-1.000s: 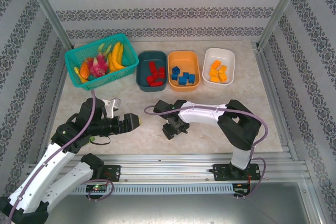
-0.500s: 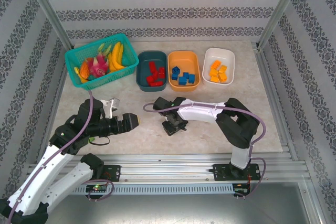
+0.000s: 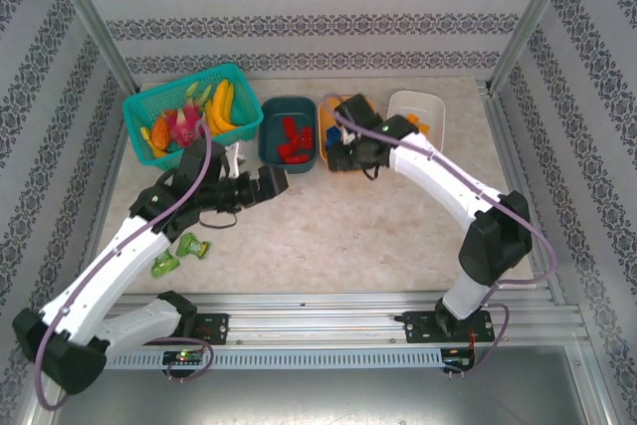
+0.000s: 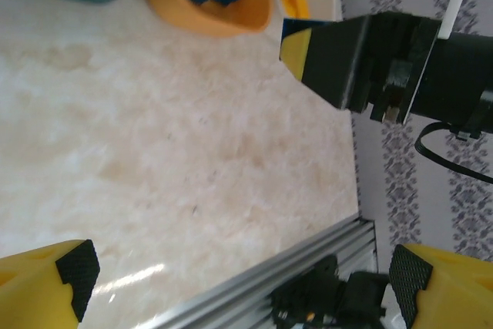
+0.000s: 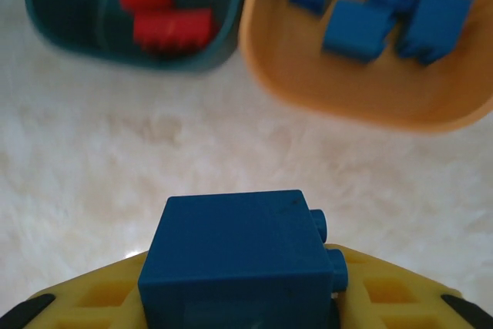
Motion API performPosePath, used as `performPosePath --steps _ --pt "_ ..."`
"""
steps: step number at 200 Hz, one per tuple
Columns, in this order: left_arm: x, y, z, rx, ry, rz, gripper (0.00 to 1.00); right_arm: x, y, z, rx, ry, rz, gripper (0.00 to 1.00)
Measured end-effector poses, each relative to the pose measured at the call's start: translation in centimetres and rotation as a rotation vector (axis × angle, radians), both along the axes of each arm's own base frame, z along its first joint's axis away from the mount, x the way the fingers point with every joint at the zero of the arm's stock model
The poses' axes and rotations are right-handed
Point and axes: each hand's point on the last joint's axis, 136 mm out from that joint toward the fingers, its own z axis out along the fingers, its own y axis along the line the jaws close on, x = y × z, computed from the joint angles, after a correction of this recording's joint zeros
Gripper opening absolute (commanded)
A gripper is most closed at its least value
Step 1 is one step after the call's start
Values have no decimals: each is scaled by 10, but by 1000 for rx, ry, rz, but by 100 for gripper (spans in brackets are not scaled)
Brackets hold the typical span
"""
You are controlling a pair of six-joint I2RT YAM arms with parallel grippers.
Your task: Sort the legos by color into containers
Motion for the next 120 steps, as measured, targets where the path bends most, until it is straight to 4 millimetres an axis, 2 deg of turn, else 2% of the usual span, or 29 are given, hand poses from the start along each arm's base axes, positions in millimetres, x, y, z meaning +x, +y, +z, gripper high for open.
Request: performPosePath --steps 22,53,87,120 --pt "34 -15 10 -3 -27 13 99 49 -12 5 44 -10 -99 33" --pt "77 -34 5 6 -39 33 99 109 -30 -24 80 36 -246 33" --pt "112 -51 -14 23 -19 39 99 155 -39 -56 109 82 -358 33" --pt "142 -67 -29 27 -6 37 99 184 -31 -74 129 89 -399 35"
